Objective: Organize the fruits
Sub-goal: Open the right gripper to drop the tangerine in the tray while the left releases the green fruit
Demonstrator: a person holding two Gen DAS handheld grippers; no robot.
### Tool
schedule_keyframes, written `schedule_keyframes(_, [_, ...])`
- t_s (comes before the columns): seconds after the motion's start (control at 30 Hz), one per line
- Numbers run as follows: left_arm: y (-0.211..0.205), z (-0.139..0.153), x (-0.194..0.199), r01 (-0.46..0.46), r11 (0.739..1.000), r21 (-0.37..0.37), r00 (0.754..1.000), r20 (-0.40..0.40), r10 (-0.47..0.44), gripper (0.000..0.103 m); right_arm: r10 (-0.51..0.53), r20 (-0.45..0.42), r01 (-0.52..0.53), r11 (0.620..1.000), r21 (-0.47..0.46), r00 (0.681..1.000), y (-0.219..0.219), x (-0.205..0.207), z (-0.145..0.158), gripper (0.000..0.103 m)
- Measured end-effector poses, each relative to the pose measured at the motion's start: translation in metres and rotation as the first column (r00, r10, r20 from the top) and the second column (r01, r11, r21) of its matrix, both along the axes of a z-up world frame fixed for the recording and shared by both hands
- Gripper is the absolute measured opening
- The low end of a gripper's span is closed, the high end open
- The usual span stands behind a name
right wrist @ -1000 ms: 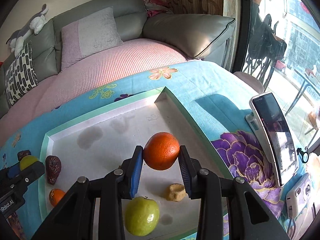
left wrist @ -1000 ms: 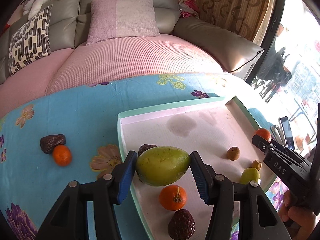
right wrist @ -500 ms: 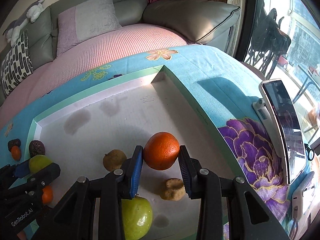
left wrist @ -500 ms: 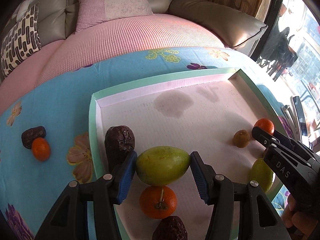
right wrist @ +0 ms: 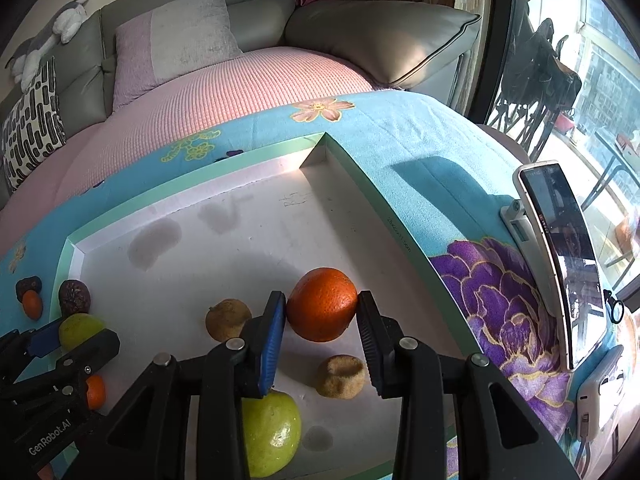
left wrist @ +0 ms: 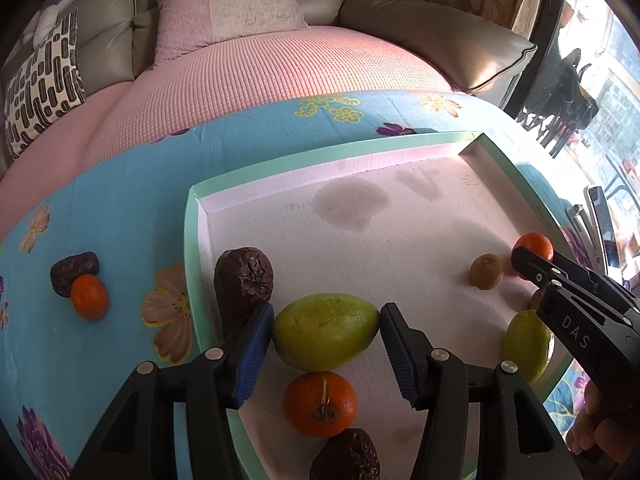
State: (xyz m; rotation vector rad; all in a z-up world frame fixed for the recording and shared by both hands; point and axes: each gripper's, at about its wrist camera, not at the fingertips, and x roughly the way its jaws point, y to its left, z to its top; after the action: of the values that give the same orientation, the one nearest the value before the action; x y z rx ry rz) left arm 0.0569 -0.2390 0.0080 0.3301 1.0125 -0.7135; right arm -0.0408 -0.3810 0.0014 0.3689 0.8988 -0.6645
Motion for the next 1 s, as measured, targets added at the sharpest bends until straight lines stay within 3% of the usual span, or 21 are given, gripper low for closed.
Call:
schedule_keyframes(0.23, [0.017, 0.027, -0.006, 0.000, 0.999, -0.054, 0.999, 0.050, 0.003, 0.061, 0.007, 0.015, -0.006, 0.999, -0.035, 1.000, 0.008, -0.003, 0.018, 0.039])
schedule_keyframes(0.6, [0.077, 0.039, 0.016, -0.137, 0.987, -0.080, 0.985, 0.091, 0.144, 0.063, 0.098, 0.081, -0.097, 0.995, -0.017, 0.992, 0.037, 0.009, 0.038, 0.039])
schedule_keyframes(0.73, [0.100, 0.035, 0.026, -0.194, 0.978, -0.079, 0.975, 0.099, 0.201, 0.066, 0.134, 0.077, -0.134, 0.991, -0.008, 0.988, 0.048, 0.019, 0.035, 0.056])
schedule_keyframes(0.83, [0.120, 0.031, 0.034, -0.243, 0.967, -0.078, 0.963, 0.097, 0.250, 0.067, 0.164, 0.071, -0.164, 0.986, -0.005, 0.984, 0.057, 0.026, 0.032, 0.057])
schedule_keyframes(0.9, [0.133, 0.028, 0.039, -0.277, 0.958, -0.074, 0.954, 0.099, 0.284, 0.081, 0.185, 0.068, -0.185, 0.983, -0.006, 0.980, 0.063, 0.030, 0.031, 0.063])
schedule_keyframes(0.93, [0.139, 0.027, 0.041, -0.293, 0.954, -0.072, 0.949, 0.102, 0.299, 0.082, 0.193, 0.064, -0.193, 0.981, -0.010, 0.979, 0.066, 0.032, 0.030, 0.069])
schedule_keyframes(1.0, [0.151, 0.025, 0.045, -0.318, 0.946, -0.068, 0.940, 0.105, 0.324, 0.082, 0.213, 0.054, -0.212, 0.977, -0.017, 0.976, 0.071, 0.036, 0.028, 0.070])
